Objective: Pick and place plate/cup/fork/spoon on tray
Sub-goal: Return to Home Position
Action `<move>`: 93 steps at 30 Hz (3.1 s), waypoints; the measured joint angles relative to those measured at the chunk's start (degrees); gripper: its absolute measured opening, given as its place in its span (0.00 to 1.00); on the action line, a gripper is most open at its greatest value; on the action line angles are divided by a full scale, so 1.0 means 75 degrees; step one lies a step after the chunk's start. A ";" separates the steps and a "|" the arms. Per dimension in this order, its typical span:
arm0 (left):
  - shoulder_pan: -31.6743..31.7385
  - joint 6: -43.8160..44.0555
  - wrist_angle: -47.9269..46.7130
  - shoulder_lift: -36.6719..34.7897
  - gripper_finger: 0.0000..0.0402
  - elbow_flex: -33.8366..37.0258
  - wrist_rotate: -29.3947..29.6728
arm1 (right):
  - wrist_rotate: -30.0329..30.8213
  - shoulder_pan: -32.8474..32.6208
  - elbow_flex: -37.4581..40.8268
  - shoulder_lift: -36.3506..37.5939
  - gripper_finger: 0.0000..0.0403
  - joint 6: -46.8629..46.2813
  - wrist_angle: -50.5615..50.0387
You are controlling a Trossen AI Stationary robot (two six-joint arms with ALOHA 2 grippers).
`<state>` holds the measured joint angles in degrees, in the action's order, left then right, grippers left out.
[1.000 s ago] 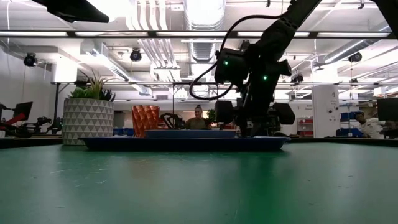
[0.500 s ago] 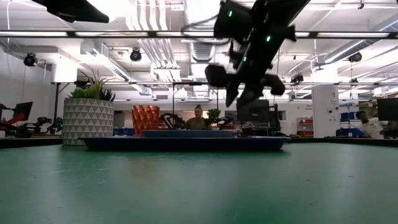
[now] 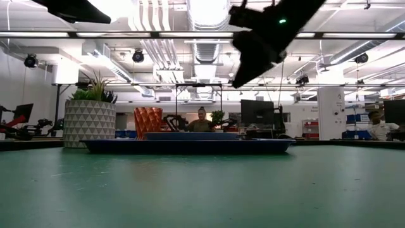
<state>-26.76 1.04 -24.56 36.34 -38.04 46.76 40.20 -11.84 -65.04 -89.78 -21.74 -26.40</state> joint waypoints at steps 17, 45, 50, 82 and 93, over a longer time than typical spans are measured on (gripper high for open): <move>0.0000 -0.0055 -0.0547 -0.1531 0.14 0.0817 -0.1364 | -0.1494 -0.0289 0.4780 0.3011 0.20 0.1847 0.4933; 0.0000 -0.0846 0.3853 -0.4203 0.14 0.5005 -0.1441 | -0.3216 0.0336 0.8575 1.1196 0.20 0.3842 0.5375; 0.0000 -0.0848 0.3847 -0.4089 0.14 0.5006 -0.1451 | -0.3218 0.0335 0.8578 1.1964 0.20 0.4456 0.4806; 0.0006 -0.1918 0.3850 -0.2579 0.14 0.5033 -0.1397 | -0.3158 0.0336 0.8586 1.1430 0.20 0.3101 0.3982; 0.0006 -0.1916 0.3850 -0.2058 0.14 0.5039 -0.1399 | -0.3158 0.0336 0.8589 1.1406 0.20 0.3107 0.3970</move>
<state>-26.72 -13.33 4.32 20.90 -0.25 36.27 16.51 -9.32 -0.62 -4.23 1.56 3.38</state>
